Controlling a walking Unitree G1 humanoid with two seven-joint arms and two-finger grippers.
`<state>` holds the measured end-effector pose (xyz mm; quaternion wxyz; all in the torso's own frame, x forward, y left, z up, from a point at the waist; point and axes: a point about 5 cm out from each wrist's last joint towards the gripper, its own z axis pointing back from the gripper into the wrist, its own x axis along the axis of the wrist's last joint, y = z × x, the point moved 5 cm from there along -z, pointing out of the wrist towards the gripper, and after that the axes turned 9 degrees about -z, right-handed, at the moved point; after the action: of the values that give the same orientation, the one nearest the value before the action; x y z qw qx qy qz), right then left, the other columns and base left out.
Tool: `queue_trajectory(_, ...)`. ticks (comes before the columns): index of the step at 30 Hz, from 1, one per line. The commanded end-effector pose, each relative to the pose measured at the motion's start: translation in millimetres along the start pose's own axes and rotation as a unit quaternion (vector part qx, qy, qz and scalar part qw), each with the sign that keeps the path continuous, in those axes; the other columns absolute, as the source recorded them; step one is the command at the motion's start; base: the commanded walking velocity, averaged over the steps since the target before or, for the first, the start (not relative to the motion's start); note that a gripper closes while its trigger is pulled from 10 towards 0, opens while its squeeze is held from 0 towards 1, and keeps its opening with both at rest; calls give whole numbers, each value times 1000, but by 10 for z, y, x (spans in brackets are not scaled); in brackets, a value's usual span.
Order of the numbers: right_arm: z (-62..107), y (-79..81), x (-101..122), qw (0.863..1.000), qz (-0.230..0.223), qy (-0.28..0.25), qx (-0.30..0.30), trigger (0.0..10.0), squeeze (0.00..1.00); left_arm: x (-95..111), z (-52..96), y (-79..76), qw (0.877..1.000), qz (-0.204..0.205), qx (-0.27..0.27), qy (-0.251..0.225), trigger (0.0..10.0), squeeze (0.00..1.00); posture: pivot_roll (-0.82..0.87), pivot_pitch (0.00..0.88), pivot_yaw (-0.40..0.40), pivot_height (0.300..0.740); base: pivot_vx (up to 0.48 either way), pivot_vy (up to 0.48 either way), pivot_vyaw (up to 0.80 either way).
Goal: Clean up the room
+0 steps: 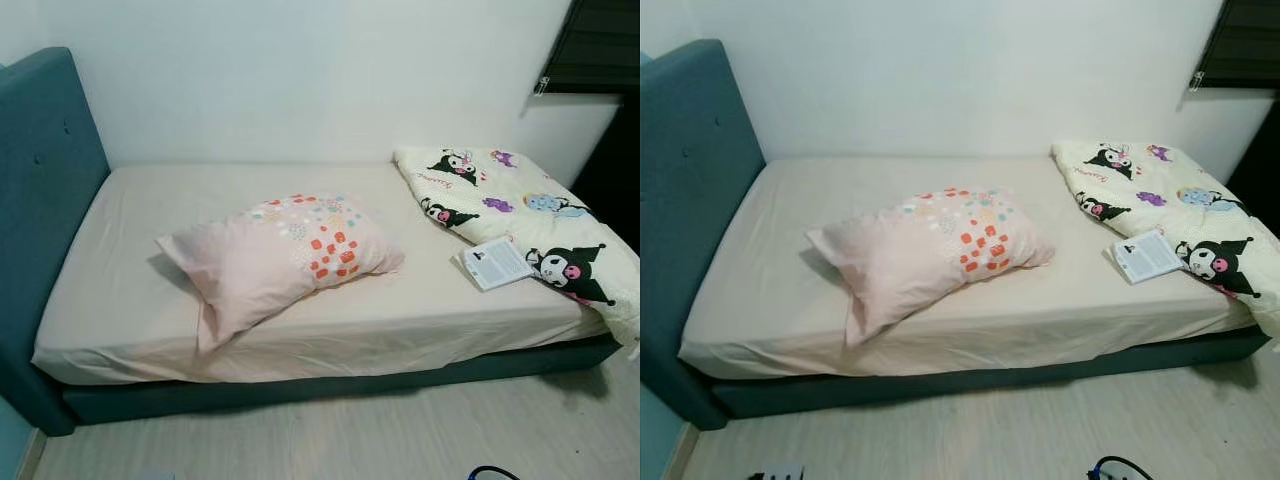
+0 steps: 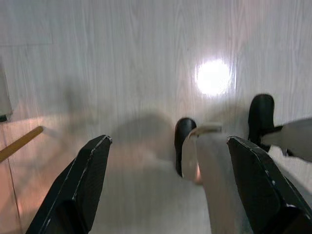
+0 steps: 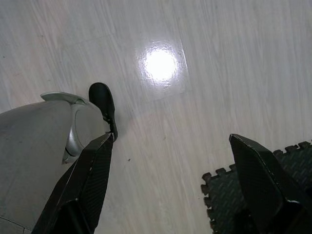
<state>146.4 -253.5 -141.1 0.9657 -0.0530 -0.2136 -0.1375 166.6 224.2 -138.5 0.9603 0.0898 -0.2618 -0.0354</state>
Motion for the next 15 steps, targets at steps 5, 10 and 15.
queue_trajectory(5,2,-4,-21,1000,3,0,-3,10000,0,51,-10,10,1000,2,0,-3,10000,0,-46,0,-62,720,0,0,0)
queue_trajectory(10,4,-25,-54,1000,5,10,-8,10000,0,50,-8,9,1000,10,-2,-6,10000,0,-38,0,-64,720,0,0,-320)
queue_trajectory(15,5,-22,-72,1000,3,13,-5,10000,0,173,-18,69,997,64,-3,-32,10000,0,-46,0,-55,720,0,0,-800)
